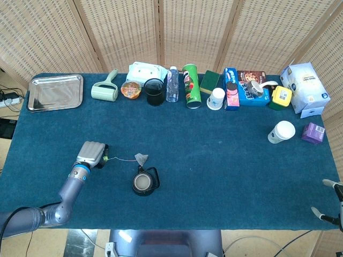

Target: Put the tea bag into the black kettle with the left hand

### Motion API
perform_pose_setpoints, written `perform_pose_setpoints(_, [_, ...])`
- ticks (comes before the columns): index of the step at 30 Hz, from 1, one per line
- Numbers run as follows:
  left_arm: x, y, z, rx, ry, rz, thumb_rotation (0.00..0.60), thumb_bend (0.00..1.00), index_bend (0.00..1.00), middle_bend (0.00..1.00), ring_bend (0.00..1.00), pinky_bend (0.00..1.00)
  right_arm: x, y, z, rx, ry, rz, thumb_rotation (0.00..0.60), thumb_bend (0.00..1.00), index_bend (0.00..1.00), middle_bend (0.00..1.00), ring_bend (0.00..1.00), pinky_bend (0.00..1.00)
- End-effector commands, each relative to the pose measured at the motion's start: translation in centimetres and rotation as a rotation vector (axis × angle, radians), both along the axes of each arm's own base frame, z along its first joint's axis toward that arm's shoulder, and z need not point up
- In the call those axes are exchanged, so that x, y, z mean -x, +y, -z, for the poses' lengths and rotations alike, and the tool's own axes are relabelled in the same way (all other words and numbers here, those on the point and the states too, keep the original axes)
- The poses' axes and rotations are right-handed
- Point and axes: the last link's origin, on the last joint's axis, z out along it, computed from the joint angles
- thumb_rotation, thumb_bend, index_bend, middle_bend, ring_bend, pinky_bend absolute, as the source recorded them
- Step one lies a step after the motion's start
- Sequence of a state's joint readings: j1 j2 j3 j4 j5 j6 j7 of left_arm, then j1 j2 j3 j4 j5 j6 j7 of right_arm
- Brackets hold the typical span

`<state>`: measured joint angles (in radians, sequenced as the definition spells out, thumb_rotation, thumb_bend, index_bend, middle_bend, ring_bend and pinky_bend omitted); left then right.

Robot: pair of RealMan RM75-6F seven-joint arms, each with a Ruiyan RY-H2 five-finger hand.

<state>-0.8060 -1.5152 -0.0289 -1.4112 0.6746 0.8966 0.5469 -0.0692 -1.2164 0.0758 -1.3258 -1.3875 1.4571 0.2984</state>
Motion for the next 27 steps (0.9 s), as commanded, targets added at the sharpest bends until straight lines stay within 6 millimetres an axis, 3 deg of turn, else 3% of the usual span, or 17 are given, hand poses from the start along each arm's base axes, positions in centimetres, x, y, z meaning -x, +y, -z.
perform_pose_setpoints(1, [0.00,-0.04,0.10,0.004,0.004,0.001,0.600,0.41,0.44,0.96,0.97,0.88,0.07,0.08,-0.05,0.003,0.000,0.003,0.600,0.19,0.25,0.29,0.19,0.13])
perform_pose_setpoints(10, [0.00,-0.08,0.19,0.013,0.012,0.002,0.600,0.42,0.44,0.96,0.97,0.88,0.11,0.07,0.01,0.002,-0.002,0.004,0.600,0.19,0.25,0.29,0.19,0.13])
perform_pose_setpoints(18, [0.02,-0.21,0.11,0.016,0.012,0.005,0.600,0.43,0.55,0.96,0.97,0.88,0.20,0.10,0.01,0.003,-0.006,0.008,0.600,0.19,0.25,0.29,0.19,0.13])
perform_pose_setpoints(27, [-0.05,-0.39,-0.23,0.014,0.010,0.011,0.600,0.44,0.58,0.96,0.97,0.88,0.14,0.20,0.02,0.004,-0.008,0.005,0.600,0.19,0.25,0.29,0.19,0.13])
